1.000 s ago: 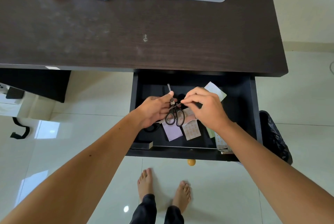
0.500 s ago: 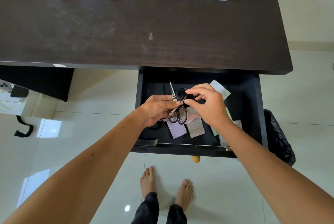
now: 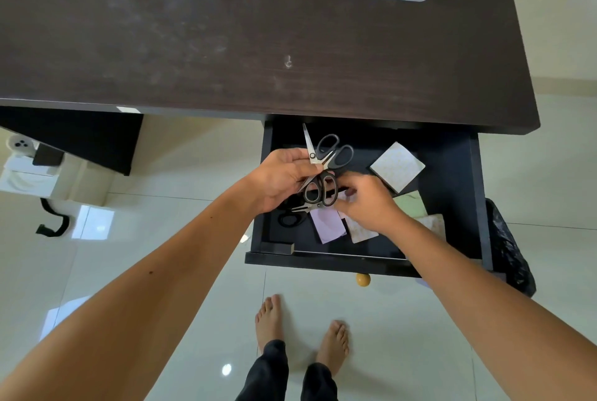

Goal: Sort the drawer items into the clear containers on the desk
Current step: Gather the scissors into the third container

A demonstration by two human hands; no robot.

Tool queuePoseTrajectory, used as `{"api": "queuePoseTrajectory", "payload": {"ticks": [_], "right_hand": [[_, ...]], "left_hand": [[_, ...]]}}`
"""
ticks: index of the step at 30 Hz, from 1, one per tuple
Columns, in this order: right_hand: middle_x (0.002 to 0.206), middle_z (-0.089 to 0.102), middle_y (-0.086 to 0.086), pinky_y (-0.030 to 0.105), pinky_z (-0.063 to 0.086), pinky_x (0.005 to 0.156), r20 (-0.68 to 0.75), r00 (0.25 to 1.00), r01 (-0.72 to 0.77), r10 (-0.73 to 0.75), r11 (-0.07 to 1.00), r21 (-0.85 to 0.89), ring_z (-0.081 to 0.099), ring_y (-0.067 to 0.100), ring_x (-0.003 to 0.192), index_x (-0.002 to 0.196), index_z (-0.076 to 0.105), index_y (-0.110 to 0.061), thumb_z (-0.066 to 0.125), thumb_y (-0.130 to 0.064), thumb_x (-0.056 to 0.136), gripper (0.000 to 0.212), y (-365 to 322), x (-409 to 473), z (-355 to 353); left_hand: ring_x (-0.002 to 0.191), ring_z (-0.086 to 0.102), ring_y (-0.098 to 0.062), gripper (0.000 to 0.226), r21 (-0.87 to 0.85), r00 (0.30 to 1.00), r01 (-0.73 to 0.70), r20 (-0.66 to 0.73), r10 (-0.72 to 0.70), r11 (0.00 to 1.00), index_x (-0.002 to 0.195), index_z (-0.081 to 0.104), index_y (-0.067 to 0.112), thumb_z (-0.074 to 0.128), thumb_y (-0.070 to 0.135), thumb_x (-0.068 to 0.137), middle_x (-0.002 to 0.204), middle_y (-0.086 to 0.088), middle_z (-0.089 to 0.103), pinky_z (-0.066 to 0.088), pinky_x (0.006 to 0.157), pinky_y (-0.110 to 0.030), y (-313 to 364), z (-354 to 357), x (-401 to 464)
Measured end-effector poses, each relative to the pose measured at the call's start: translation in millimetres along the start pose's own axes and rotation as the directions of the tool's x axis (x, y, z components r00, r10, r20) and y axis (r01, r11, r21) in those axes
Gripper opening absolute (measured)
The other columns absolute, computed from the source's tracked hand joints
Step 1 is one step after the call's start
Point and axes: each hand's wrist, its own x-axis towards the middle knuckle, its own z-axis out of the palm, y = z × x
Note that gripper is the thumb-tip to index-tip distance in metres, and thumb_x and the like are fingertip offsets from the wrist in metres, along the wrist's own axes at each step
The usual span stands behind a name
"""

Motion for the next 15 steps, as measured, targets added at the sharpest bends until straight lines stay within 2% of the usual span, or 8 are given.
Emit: {"api": "queuePoseTrajectory", "payload": {"ticks": [1,3,5,8,10,13,15], "right_hand": [[0.101,0.069,-0.010,0.016,0.043,0.081,0.040,0.999,0.017,-0.016,0.999,-0.045,0.057,-0.009,0.089,0.109,0.080,-0.015,0.088,-0.021,0.084,0.026,-1,2,5],[0.115,0.070,-0.004,0.033,0.045,0.097,0.100,0.995,0.030,-0.015,0.988,-0.149,0.054,0.008,0.112,0.108,0.080,-0.016,0.091,-0.027,0.081,0.032,1,5,10],[0.124,0.069,-0.002,0.039,0.043,0.106,0.128,0.992,0.023,0.004,0.978,-0.205,0.050,0.019,0.124,0.104,0.080,-0.019,0.091,-0.031,0.080,0.030,4,7,11],[0.120,0.072,-0.002,0.039,0.045,0.105,0.104,0.995,0.019,0.001,0.982,-0.190,0.054,0.019,0.122,0.099,0.081,-0.018,0.091,-0.028,0.080,0.024,7,7,9],[0.112,0.075,-0.004,0.035,0.049,0.098,0.070,0.997,0.026,-0.015,0.988,-0.149,0.060,0.017,0.113,0.098,0.083,-0.017,0.091,-0.024,0.081,0.020,8,6,7],[0.094,0.078,-0.009,0.025,0.051,0.082,0.014,0.999,-0.036,0.036,0.999,0.014,0.070,0.008,0.091,0.087,0.082,-0.021,0.094,-0.021,0.077,0.016,12,4,-4],[0.092,0.080,-0.009,0.028,0.058,0.086,0.037,0.993,-0.112,0.108,0.980,0.163,0.075,0.009,0.090,0.089,0.082,-0.024,0.092,-0.017,0.079,0.016,11,1,-18]], "left_hand": [[0.093,0.075,-0.021,0.025,-0.008,1.000,-0.002,0.009,0.002,1.000,0.121,0.065,0.000,0.065,-0.002,0.096,0.109,-0.015,0.075,0.061,0.078,-0.028,0,0,0],[0.092,0.074,-0.020,0.022,-0.006,1.000,-0.001,0.017,0.001,1.000,0.119,0.066,0.002,0.065,-0.002,0.097,0.107,-0.013,0.075,0.060,0.076,-0.026,0,-1,-1],[0.090,0.074,-0.018,0.022,0.003,1.000,0.002,0.019,-0.002,1.000,0.118,0.066,0.003,0.065,-0.001,0.097,0.107,-0.012,0.075,0.060,0.074,-0.025,-1,-1,-2],[0.093,0.074,-0.020,0.023,0.003,1.000,0.005,0.010,-0.005,1.000,0.119,0.065,0.003,0.065,-0.001,0.097,0.109,-0.014,0.075,0.059,0.072,-0.024,-1,-1,-2],[0.099,0.073,-0.024,0.024,0.014,1.000,0.003,0.002,-0.003,1.000,0.120,0.065,0.003,0.065,-0.001,0.097,0.114,-0.016,0.075,0.060,0.076,-0.027,0,-1,-1],[0.111,0.072,-0.032,0.026,0.032,0.999,0.006,-0.031,-0.005,0.999,0.123,0.065,0.003,0.064,-0.002,0.097,0.123,-0.018,0.073,0.060,0.091,-0.034,-1,1,2],[0.117,0.070,-0.034,0.027,0.045,0.998,0.009,-0.059,-0.006,0.999,0.124,0.063,0.003,0.063,-0.002,0.098,0.124,-0.020,0.073,0.056,0.099,-0.038,-1,2,5]]}}
